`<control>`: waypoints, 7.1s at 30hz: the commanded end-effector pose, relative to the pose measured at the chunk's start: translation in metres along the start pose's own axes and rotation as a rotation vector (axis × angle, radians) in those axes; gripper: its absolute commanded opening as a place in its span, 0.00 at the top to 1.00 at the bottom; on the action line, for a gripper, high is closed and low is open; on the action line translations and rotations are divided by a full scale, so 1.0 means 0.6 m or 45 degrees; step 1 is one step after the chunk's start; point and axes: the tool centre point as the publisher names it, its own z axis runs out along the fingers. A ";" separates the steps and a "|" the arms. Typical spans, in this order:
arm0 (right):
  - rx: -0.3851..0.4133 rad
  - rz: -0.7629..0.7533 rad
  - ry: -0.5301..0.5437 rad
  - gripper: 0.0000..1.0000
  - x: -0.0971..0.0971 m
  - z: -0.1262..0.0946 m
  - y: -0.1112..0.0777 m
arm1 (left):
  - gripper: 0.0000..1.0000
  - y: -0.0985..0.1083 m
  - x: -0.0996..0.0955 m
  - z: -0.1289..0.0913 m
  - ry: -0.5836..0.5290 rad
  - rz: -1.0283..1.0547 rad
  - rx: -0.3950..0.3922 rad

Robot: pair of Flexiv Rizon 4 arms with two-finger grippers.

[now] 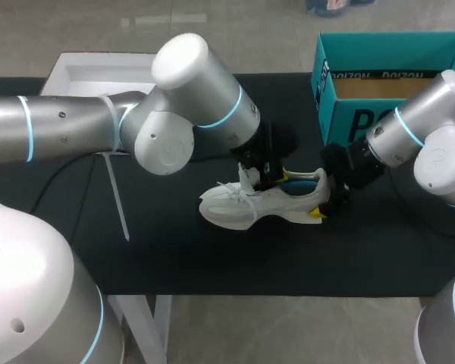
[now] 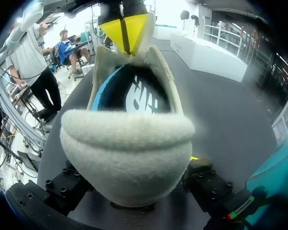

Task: Take the shoe out of the shoebox, open the shoe tongue, remove and reinsert the insole, then place the shoe into the shoebox

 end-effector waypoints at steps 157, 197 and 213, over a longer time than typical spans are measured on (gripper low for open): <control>0.004 0.000 -0.002 1.00 0.001 0.002 0.000 | 0.50 0.102 0.019 0.149 -0.073 0.199 -0.346; 0.004 0.000 -0.002 1.00 0.001 0.002 0.000 | 1.00 0.084 0.018 0.076 0.027 -0.108 -0.240; 0.004 0.000 -0.002 1.00 0.001 0.002 0.000 | 1.00 0.082 -0.004 0.029 0.049 -0.241 -0.092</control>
